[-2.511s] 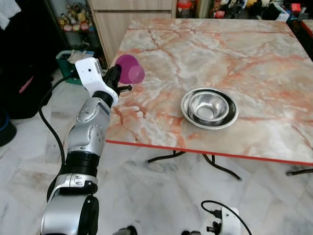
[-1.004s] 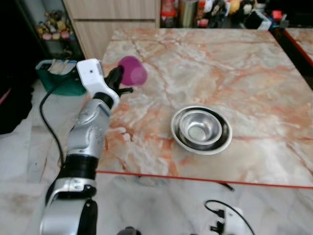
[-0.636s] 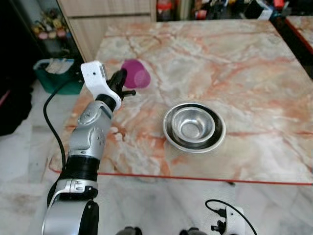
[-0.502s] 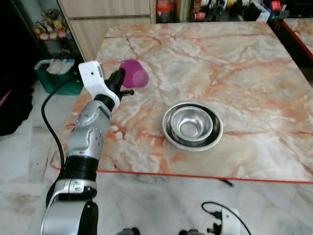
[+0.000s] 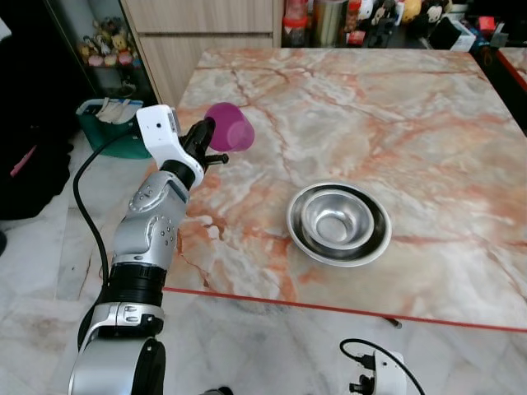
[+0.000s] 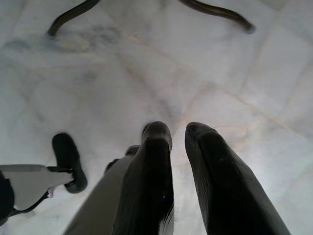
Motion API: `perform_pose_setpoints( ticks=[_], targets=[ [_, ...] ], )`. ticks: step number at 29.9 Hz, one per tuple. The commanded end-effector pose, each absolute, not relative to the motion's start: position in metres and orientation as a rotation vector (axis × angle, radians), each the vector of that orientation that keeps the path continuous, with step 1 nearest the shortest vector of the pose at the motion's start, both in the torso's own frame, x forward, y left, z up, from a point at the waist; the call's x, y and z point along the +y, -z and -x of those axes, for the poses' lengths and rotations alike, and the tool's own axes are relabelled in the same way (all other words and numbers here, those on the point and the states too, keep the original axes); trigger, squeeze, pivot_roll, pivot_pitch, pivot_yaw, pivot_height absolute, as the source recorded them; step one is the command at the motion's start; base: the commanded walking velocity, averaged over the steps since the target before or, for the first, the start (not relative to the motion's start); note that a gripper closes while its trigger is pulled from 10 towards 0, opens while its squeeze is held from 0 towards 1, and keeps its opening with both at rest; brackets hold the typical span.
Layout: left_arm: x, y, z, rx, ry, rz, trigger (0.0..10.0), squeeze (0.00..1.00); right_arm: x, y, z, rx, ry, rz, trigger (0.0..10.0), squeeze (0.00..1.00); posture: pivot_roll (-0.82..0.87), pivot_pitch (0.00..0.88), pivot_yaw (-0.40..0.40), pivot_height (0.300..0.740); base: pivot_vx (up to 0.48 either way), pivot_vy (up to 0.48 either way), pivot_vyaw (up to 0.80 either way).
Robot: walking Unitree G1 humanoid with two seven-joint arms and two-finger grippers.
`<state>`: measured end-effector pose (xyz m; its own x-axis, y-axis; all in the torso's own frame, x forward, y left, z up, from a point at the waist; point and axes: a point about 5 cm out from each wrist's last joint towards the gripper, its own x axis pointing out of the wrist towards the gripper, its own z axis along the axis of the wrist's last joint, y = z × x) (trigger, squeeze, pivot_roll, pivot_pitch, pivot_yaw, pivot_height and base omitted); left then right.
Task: Setting the table
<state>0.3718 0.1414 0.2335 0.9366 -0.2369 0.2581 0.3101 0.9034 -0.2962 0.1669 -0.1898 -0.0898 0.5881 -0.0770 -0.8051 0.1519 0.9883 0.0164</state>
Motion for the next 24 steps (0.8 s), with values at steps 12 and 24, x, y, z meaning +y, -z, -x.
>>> perform_pose_setpoints(
  ticks=[12,24],
  targets=[
    [0.144,-0.237,-0.369,-0.225,0.301,0.31,10.0,0.0,-0.188,0.093,-0.161,0.962,0.123,-0.089,10.0,0.0,0.02,0.16,0.035,0.74,0.0,0.0,0.0],
    [0.126,-0.22,-0.37,0.019,0.479,0.083,10.0,0.0,-0.188,0.093,-0.161,0.969,0.111,-0.086,10.0,0.0,0.03,0.157,0.037,0.74,0.0,0.0,0.0]
  ],
)
